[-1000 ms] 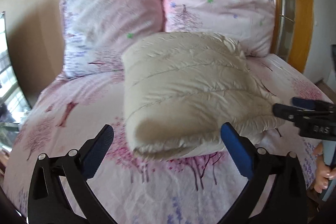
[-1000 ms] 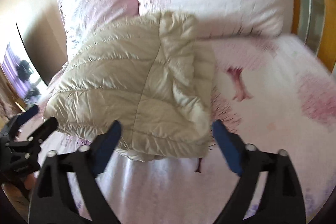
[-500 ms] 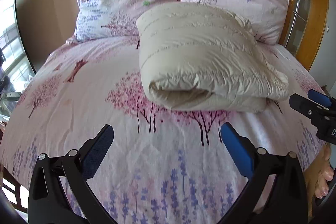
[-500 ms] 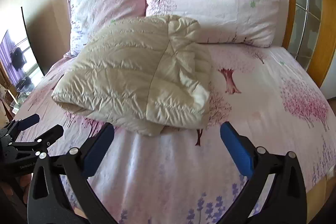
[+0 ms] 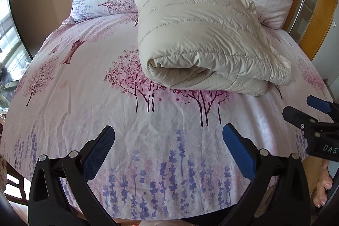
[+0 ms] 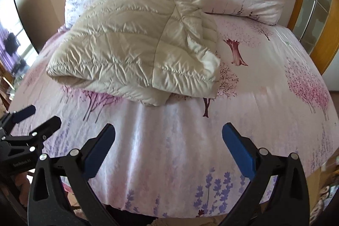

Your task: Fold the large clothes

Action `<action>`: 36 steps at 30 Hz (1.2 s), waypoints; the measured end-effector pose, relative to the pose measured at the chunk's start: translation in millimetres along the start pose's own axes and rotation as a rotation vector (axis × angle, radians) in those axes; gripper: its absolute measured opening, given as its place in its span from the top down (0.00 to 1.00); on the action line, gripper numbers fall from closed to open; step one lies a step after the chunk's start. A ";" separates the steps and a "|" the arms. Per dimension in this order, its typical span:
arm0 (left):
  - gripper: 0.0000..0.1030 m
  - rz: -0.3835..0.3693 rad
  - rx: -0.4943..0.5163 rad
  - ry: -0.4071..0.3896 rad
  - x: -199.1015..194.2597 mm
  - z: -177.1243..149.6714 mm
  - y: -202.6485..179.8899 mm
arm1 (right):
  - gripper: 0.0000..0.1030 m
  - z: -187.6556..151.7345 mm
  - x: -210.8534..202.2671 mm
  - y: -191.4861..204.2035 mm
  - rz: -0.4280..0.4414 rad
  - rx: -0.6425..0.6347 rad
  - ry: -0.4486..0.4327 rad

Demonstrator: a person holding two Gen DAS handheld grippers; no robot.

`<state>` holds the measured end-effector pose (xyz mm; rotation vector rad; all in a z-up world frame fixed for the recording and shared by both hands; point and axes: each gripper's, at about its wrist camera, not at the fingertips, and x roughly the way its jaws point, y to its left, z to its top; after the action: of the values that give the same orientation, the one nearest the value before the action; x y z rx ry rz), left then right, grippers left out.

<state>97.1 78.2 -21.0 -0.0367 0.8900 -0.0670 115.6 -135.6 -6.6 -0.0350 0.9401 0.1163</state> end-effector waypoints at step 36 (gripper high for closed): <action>0.01 -0.017 -0.008 0.068 17.6 6.7 3.7 | 0.02 -0.2 13.8 -1.2 -0.009 -0.003 0.045</action>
<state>113.5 80.7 -30.6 -0.0496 0.9579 -0.0809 123.6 -135.6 -17.9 -0.0448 0.9843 0.1093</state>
